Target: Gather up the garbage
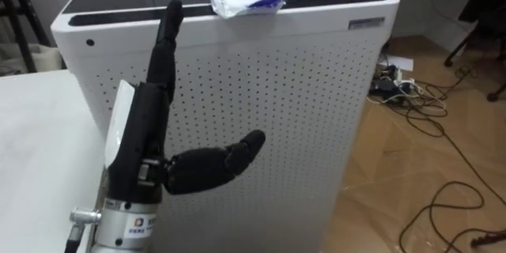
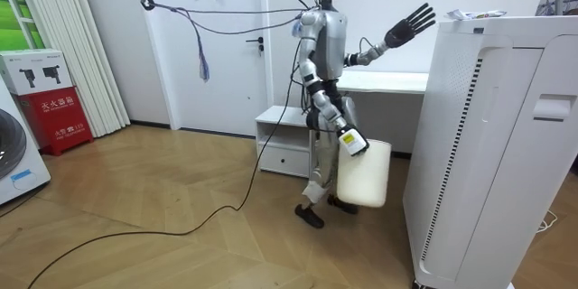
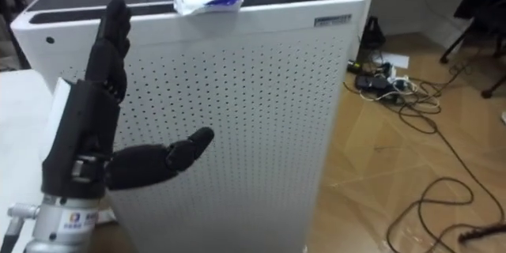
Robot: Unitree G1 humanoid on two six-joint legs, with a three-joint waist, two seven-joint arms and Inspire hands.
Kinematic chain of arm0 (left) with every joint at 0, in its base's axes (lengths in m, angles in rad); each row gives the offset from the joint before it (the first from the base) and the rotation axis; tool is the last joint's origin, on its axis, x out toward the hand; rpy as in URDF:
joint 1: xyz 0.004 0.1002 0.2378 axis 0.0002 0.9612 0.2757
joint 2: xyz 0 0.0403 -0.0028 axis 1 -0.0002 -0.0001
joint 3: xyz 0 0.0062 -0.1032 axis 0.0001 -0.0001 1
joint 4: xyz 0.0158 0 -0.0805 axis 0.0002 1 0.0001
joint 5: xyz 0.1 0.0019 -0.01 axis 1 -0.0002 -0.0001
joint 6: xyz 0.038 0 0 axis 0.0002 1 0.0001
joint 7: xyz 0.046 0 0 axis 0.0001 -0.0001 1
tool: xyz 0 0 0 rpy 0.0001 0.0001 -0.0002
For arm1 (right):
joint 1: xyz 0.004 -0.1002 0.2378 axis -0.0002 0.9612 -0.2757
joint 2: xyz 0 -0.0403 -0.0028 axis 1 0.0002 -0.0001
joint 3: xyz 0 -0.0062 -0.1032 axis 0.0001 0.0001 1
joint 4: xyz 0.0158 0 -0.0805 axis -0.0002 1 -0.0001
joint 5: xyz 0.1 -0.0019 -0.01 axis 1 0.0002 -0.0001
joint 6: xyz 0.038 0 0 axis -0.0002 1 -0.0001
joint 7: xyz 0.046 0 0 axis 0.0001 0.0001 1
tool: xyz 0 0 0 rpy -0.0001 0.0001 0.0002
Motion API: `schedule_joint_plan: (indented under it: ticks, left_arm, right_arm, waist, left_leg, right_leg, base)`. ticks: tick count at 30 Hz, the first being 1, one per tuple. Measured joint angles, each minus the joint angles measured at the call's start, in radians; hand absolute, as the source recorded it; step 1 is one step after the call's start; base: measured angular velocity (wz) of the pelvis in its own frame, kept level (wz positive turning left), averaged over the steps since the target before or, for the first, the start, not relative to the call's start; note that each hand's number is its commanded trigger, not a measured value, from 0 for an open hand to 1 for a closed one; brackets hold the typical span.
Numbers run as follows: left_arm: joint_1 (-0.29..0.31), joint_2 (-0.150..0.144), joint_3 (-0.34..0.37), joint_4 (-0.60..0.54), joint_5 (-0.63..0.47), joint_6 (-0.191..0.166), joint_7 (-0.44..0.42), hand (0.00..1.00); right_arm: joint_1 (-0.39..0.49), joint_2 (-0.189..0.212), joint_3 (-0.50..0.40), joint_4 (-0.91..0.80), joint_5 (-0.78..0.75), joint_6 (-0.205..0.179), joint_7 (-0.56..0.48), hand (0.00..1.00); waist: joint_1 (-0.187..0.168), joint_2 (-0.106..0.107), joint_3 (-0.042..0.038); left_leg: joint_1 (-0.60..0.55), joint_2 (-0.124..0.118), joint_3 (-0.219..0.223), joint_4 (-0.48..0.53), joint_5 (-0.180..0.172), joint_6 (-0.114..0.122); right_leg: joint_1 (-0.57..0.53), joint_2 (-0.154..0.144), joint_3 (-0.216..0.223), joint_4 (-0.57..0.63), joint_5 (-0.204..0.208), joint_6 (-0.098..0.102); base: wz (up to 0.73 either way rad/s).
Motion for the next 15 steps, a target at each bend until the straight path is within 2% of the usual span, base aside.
schedule_joint_plan:
  ticks: [1, 2, 3, 4, 6, 7, 8, 9, 10, 11, 12, 15]
  left_arm:
    - [-0.001, 0.0, 0.0, 0.0, 0.018, 0.0, 0.006, 0.0]
    - [-0.005, 0.001, 0.0, -0.001, 0.021, 0.0, 0.007, 0.0]
    - [-0.01, 0.002, 0.002, -0.007, 0.028, 0.0, 0.012, 0.0]
    - [-0.011, 0.005, 0.006, -0.017, 0.042, -0.001, 0.022, 0.0]
    - [-0.021, 0.009, 0.006, -0.021, 0.061, -0.018, 0.046, 0.0]
    - [-0.032, 0.009, 0.007, -0.026, 0.077, -0.019, 0.066, 0.0]
    - [-0.04, 0.008, 0.009, -0.027, 0.079, -0.019, 0.076, 0.0]
    - [-0.049, 0.009, 0.016, -0.033, 0.078, -0.018, 0.088, 0.0]
    - [-0.047, 0.01, 0.025, -0.041, 0.08, -0.019, 0.102, 0.0]
    - [-0.048, 0.012, 0.027, -0.043, 0.084, -0.019, 0.109, 0.0]
    - [-0.051, 0.01, 0.042, -0.051, 0.116, -0.019, 0.128, 0.0]
    - [-0.057, 0.01, 0.07, -0.092, 0.208, -0.017, 0.162, 0.0]
  right_arm:
    - [-0.001, -0.004, -0.002, -0.002, -0.001, 0.0, 0.003, 1.0]
    - [-0.003, -0.004, -0.003, -0.002, -0.001, 0.0, 0.002, 1.0]
    - [-0.003, -0.004, -0.003, -0.007, -0.001, 0.0, 0.003, 1.0]
    - [-0.001, 0.0, -0.003, -0.012, -0.001, 0.0, 0.003, 1.0]
    - [-0.002, 0.0, -0.003, -0.024, -0.002, -0.005, 0.004, 1.0]
    - [-0.008, 0.0, -0.003, -0.027, -0.005, -0.016, 0.003, 1.0]
    - [-0.009, -0.001, -0.003, -0.032, -0.006, -0.02, 0.002, 1.0]
    - [-0.003, -0.002, -0.002, -0.052, -0.007, -0.024, 0.0, 1.0]
    - [0.009, -0.003, -0.001, -0.064, -0.011, -0.026, 0.0, 1.0]
    - [0.014, -0.002, -0.001, -0.064, -0.016, -0.026, 0.0, 1.0]
    - [0.014, -0.003, -0.004, -0.063, -0.021, -0.026, 0.002, 1.0]
    - [0.015, 0.004, -0.005, -0.069, -0.049, -0.025, 0.024, 1.0]
  waist:
    - [-0.002, 0.003, 0.0022]
    - [-0.002, 0.006, 0.0046]
    - [-0.008, 0.01, 0.0104]
    - [-0.007, 0.009, 0.0115]
    - [-0.009, 0.015, 0.0117]
    - [-0.003, 0.02, 0.0132]
    - [0.001, 0.025, 0.0161]
    - [0.002, 0.033, 0.0209]
    - [-0.001, 0.044, 0.0173]
    - [-0.003, 0.044, 0.0114]
    - [-0.005, 0.049, 0.0094]
    - [-0.009, 0.048, 0.0093]
  left_leg:
    - [0.006, -0.015, 0.002, 0.011, -0.017, 0.012]
    - [0.009, -0.02, 0.003, 0.018, -0.026, 0.016]
    - [0.021, -0.029, 0.004, 0.029, -0.043, 0.027]
    - [0.036, -0.035, 0.003, 0.031, -0.057, 0.035]
    - [0.049, -0.035, -0.001, 0.028, -0.07, 0.042]
    - [0.051, -0.034, -0.008, 0.022, -0.073, 0.045]
    - [0.052, -0.034, -0.014, 0.018, -0.073, 0.045]
    - [0.052, -0.034, -0.025, 0.011, -0.073, 0.044]
    - [0.052, -0.032, -0.032, 0.0, -0.074, 0.042]
    - [0.053, -0.032, -0.032, -0.011, -0.072, 0.04]
    - [0.053, -0.025, -0.032, -0.023, -0.07, 0.037]
    - [0.071, -0.009, -0.04, -0.046, -0.065, 0.029]
  right_leg:
    - [-0.003, -0.021, -0.006, 0.055, -0.01, 0.014]
    - [-0.011, -0.028, -0.012, 0.087, -0.01, 0.015]
    - [-0.023, -0.044, -0.015, 0.146, -0.008, 0.018]
    - [-0.034, -0.06, -0.016, 0.19, 0.003, 0.038]
    - [-0.05, -0.069, -0.019, 0.22, 0.019, 0.064]
    - [-0.05, -0.068, -0.021, 0.176, 0.006, 0.076]
    - [-0.053, -0.067, -0.02, 0.134, 0.002, 0.076]
    - [-0.061, -0.068, -0.021, 0.021, 0.02, 0.076]
    - [-0.067, -0.065, -0.03, -0.022, 0.061, 0.073]
    - [-0.063, -0.057, -0.031, -0.039, 0.063, 0.072]
    - [-0.046, -0.044, -0.031, -0.068, 0.073, 0.068]
    - [-0.002, -0.02, -0.043, -0.147, 0.102, 0.061]
  base:
    - [0.0]
    - [0.13]
    - [0.09]
    - [0.07]
    - [-0.03]
    - [-0.09]
    - [-0.13]
    - [0.0]
    - [0.04]
    - [0.05]
    - [0.0]
    - [0.0]
